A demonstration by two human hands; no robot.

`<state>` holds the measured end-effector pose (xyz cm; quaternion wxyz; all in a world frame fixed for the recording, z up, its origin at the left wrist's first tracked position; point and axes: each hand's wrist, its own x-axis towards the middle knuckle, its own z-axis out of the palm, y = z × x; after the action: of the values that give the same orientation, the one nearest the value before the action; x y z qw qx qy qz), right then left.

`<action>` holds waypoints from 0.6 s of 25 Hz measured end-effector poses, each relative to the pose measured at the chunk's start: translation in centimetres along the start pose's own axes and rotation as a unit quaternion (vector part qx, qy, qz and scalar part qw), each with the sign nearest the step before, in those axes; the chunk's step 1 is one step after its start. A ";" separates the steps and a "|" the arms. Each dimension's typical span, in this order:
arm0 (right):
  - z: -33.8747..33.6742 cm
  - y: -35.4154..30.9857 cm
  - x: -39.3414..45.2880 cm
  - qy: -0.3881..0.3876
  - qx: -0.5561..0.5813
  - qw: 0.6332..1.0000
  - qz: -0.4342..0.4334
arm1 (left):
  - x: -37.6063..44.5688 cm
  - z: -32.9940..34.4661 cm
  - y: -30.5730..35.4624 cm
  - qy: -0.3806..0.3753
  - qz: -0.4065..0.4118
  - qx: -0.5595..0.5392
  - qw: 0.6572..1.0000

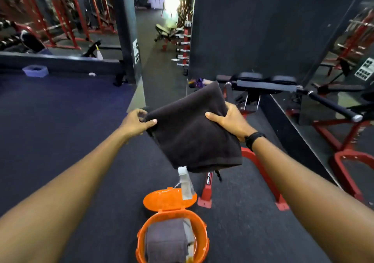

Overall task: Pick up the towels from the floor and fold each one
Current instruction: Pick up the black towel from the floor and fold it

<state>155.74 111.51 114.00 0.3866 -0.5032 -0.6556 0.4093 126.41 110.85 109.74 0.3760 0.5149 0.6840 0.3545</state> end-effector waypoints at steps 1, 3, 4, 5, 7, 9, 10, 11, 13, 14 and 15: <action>0.8 2.0 0.4 -0.005 -0.014 1.000 0.015 | 0.4 0.8 -1.8 -0.015 -0.011 0.023 1.000; 2.3 6.0 0.9 -0.020 -0.062 0.997 0.048 | 0.9 2.7 -5.4 -0.039 -0.020 0.053 0.998; 3.3 8.6 1.2 -0.025 -0.097 0.993 0.067 | 1.3 3.9 -7.7 -0.054 -0.030 0.063 0.996; 4.2 11.1 1.4 -0.030 -0.127 0.988 0.082 | 1.5 5.0 -9.8 -0.069 -0.035 0.072 0.994; 5.9 16.8 1.1 -0.047 -0.189 0.974 0.117 | 1.8 7.6 -14.5 -0.105 -0.042 0.098 0.989; 7.7 23.7 0.5 -0.058 -0.245 0.956 0.150 | 2.4 10.3 -20.1 -0.144 -0.047 0.130 0.980; 8.7 27.0 0.0 -0.064 -0.258 0.949 0.171 | 2.7 11.6 -23.0 -0.162 -0.052 0.144 0.975; 9.7 30.4 -0.7 -0.071 -0.265 0.943 0.191 | 3.0 13.0 -25.9 -0.173 -0.066 0.153 0.971; 12.3 36.0 -2.4 -0.084 -0.286 0.927 0.229 | 3.3 15.5 -31.4 -0.191 -0.091 0.160 0.964; 13.7 38.4 -3.5 -0.093 -0.293 0.919 0.248 | 3.2 16.7 -33.6 -0.202 -0.098 0.165 0.960; 15.5 40.8 -4.6 -0.107 -0.293 0.913 0.262 | 3.2 17.9 -35.8 -0.213 -0.106 0.169 0.957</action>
<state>156.42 111.21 70.09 0.0285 -0.7009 -0.6281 0.3369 125.88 107.88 69.72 0.4557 0.5590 0.6887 0.0741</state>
